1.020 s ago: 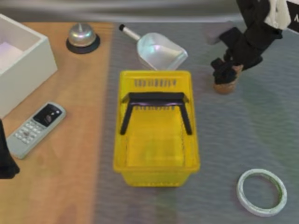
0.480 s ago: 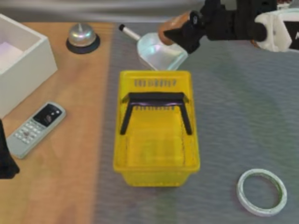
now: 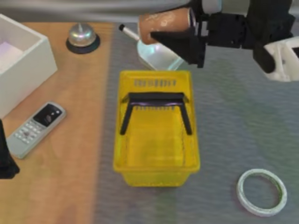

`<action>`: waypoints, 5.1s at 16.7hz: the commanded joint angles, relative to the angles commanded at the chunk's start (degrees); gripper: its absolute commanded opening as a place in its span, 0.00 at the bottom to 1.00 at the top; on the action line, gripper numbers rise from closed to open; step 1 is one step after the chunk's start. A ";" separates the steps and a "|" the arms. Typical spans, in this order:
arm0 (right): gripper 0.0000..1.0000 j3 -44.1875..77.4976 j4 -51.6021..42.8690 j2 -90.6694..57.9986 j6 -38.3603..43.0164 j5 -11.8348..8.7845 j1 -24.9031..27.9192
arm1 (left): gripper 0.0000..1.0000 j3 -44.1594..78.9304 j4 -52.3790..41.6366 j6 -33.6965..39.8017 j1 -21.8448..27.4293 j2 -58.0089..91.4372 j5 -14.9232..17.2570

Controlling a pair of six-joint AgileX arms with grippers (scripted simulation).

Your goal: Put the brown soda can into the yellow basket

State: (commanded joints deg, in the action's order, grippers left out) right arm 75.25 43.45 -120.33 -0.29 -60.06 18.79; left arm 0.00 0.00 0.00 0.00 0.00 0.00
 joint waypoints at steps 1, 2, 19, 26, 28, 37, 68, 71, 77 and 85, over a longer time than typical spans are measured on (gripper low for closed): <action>0.00 -1.62 2.27 0.79 0.88 -1.45 0.20 | 1.00 0.00 0.00 0.00 0.00 0.00 0.00; 0.00 -2.86 3.92 1.38 1.54 -2.54 0.35 | 1.00 0.00 0.00 0.00 0.00 0.00 0.00; 0.00 -7.41 23.42 -13.16 1.87 -3.31 0.73 | 1.00 0.00 0.00 0.00 0.00 0.00 0.00; 0.30 -7.42 23.43 -13.17 1.87 -3.31 0.73 | 1.00 0.00 0.00 0.00 0.00 0.00 0.00; 0.45 -7.42 23.43 -13.17 1.87 -3.31 0.73 | 1.00 0.00 0.00 0.00 0.00 0.00 0.00; 1.00 -7.42 23.43 -13.17 1.87 -3.31 0.73 | 1.00 0.00 0.00 0.00 0.00 0.00 0.00; 1.00 -60.29 -27.69 90.07 1.78 46.50 -14.55 | 1.00 85.09 -63.49 -47.38 31.52 91.66 2.44; 1.00 -66.96 -34.68 104.49 1.10 52.84 -16.33 | 1.00 96.55 -71.01 -52.95 35.26 104.83 1.49; 1.00 -74.94 -43.13 119.79 0.32 59.81 -18.15 | 1.00 109.28 -79.26 -58.75 39.32 119.67 0.17; 1.00 -75.25 -43.45 120.33 0.29 60.06 -18.21 | 1.00 108.81 -78.63 -59.01 39.33 120.18 0.13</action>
State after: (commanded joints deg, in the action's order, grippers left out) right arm 0.00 0.00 0.00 0.00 0.00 0.57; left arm 108.81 -78.63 -59.01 39.33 120.18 0.13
